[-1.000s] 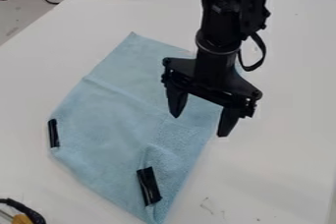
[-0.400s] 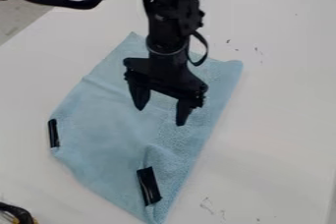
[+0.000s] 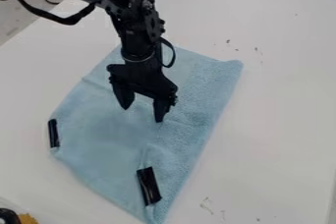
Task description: Move the cloth to the left of the table
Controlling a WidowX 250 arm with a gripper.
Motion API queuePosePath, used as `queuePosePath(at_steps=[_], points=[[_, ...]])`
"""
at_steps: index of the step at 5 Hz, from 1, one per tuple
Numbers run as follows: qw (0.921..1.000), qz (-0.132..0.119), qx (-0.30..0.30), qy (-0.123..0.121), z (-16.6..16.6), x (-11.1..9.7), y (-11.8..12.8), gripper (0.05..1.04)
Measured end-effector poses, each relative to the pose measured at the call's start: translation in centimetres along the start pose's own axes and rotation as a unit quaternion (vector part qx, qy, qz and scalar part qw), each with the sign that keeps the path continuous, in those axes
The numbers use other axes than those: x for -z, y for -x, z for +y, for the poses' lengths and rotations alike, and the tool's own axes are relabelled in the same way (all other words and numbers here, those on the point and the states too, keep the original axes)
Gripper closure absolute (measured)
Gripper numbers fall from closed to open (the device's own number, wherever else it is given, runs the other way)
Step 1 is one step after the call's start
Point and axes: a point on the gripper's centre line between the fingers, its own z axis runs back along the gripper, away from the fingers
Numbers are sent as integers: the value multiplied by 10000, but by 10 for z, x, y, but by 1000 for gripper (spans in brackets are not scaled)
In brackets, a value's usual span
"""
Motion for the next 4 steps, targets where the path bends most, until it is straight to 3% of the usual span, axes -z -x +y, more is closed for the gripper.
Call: queuePosePath(at_steps=[2,3,4], points=[[9999,-31,76,137,18,16,-12,83],[9999,-6,115,-45,32,15,0,83],[9988,388,0,-290,60,9,28,83]])
